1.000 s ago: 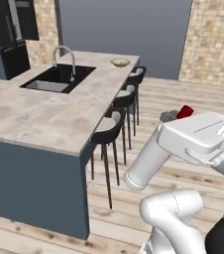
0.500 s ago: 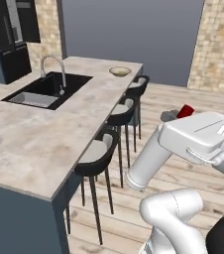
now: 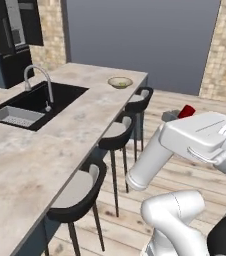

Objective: There is a bowl on the dining counter. Grab a lemon wedge from the fridge and place it in the bowl. Then get the liquor bottle and glass cup from the cabinet and place them next to the bowl.

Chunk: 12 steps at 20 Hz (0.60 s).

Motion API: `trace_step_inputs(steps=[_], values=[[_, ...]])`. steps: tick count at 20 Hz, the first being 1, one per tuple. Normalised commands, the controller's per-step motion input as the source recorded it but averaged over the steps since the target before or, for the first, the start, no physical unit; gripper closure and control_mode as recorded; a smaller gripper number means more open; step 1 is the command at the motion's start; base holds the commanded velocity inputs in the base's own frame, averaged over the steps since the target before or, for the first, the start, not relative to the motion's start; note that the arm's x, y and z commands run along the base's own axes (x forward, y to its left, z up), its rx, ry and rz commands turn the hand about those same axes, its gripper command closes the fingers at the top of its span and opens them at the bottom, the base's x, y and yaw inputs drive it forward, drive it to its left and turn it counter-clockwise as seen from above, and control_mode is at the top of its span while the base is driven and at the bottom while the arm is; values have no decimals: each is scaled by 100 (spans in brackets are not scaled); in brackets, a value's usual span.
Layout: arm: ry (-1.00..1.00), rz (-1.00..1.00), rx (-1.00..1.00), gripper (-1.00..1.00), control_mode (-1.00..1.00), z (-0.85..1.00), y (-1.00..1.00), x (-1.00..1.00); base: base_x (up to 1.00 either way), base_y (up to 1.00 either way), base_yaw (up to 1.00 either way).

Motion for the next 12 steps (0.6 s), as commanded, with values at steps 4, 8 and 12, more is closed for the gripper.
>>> trace_step_inputs(steps=[4, 8, 12], values=[[0, 0, 0, 100, 100, 0, 0, 0, 19, -62, 9], [0, 0, 0, 100, 100, 0, 0, 0, 19, -65, 9], [0, 0, 0, 100, 100, 0, 0, 0, 25, -62, 9]])
